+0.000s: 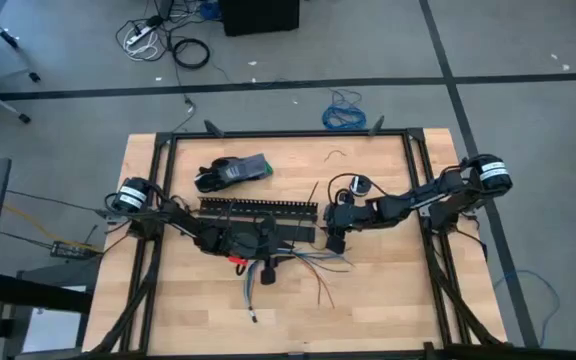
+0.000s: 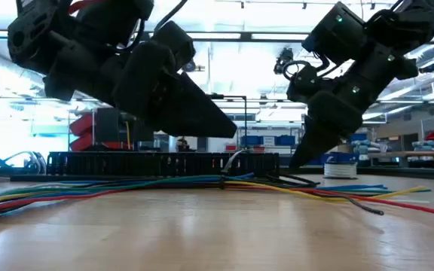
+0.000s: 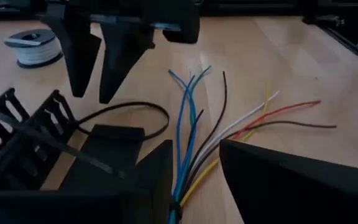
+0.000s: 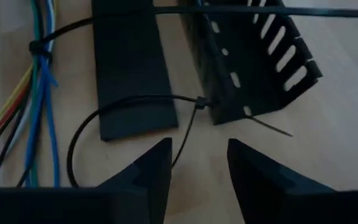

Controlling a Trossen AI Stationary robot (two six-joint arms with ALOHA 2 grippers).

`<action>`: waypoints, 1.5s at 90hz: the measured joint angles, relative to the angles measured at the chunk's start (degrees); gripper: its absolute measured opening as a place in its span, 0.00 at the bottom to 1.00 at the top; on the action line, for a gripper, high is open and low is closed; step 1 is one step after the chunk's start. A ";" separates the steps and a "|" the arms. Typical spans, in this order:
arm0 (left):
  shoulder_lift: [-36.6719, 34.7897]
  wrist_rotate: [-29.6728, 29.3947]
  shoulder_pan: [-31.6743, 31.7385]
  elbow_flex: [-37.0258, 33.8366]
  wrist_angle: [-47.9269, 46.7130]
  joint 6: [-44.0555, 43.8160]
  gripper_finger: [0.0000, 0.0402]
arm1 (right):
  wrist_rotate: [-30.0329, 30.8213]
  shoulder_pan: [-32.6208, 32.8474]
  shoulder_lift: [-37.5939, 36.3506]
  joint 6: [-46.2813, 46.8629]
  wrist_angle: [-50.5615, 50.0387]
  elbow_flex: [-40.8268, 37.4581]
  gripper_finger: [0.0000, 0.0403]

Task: Ziptie cables
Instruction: Wrap the black zip tie on the cables

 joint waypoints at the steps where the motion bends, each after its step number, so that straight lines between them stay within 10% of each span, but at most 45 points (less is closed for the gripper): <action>1: 0.00 0.00 0.00 0.03 -0.04 0.00 0.32 | 0.00 0.00 0.00 0.00 -0.05 0.00 0.41; 70: 0.00 -0.16 0.04 0.82 -0.65 0.04 0.32 | -0.80 0.33 6.37 0.09 7.38 0.02 0.44; 97: 0.00 -0.20 0.04 0.79 -1.77 0.04 0.32 | 1.42 0.80 5.52 -2.87 7.99 0.17 0.04; 135: 0.00 0.16 0.02 0.75 -1.26 -3.37 0.32 | 3.21 5.33 -5.00 -11.62 6.77 4.84 0.00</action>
